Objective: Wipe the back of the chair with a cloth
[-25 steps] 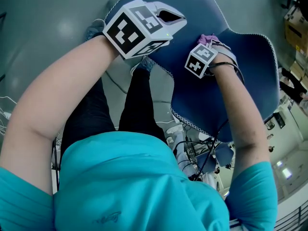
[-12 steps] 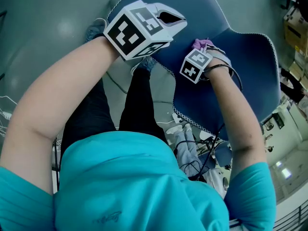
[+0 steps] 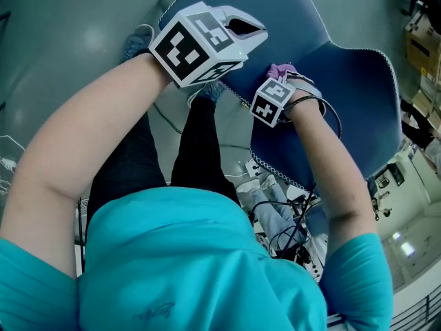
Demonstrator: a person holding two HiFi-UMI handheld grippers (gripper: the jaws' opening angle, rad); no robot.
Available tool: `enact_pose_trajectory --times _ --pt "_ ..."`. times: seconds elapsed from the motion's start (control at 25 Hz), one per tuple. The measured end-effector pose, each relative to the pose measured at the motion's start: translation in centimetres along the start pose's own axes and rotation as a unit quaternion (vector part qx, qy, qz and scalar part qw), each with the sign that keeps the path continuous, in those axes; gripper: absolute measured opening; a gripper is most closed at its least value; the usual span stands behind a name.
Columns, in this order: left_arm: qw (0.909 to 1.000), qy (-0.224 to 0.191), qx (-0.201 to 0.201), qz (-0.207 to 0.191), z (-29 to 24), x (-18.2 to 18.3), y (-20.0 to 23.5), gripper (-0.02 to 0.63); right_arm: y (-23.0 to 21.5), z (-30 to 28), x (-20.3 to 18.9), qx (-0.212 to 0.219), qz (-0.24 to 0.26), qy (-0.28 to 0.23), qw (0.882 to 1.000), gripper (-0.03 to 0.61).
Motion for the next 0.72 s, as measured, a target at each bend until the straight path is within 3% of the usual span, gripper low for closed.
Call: enact_pose_trajectory --times 0.72 --pt "0.9999 -0.011 0.006 0.003 3.0 -0.5 -0.2 -0.005 4.3 0.6 3.6 0.046 0.005 -0.012 0.999 0.114"
Point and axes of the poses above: the fingertips, and each gripper's own axes: z backward along the fingers, y to its left, x out of its top, the point moved 9 cm from there along z, backward along the fingers, and after that the axes turned 10 degrees about -y, right-handed, at the moved point
